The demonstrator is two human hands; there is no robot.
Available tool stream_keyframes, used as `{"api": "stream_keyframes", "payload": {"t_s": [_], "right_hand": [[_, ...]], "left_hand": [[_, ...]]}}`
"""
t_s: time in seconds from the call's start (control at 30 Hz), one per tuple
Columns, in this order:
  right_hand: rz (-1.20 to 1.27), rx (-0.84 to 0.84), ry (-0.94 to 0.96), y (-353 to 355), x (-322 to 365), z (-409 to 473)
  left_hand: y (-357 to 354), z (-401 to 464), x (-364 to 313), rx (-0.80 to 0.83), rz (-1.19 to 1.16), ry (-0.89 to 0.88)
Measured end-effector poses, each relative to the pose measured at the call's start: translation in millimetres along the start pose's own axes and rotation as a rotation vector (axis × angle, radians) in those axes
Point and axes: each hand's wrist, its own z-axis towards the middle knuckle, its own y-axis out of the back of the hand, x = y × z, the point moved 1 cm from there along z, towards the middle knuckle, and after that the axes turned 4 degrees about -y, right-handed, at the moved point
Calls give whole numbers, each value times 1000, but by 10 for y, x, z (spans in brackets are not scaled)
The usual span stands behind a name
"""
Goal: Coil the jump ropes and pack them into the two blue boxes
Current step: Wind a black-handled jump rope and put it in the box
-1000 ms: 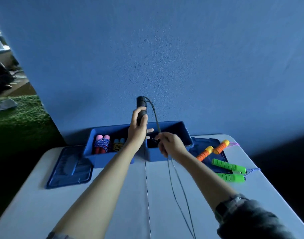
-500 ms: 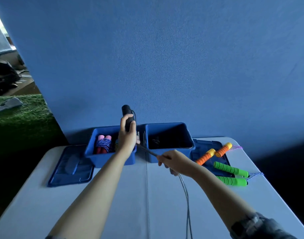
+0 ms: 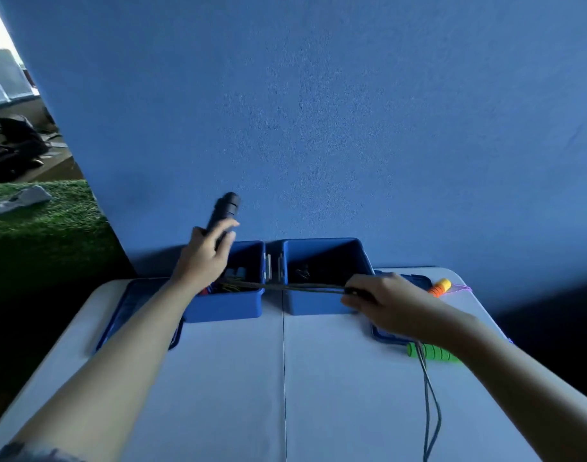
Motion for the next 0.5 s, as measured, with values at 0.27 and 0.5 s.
{"api": "stream_keyframes", "payload": {"t_s": [0.27, 0.5], "right_hand": [[-2, -246, 171, 449, -195, 318], [74, -156, 37, 275, -482, 613]], "left_hand": [[-297, -542, -460, 521, 192, -529], [-357, -949, -804, 572, 26, -762]]}}
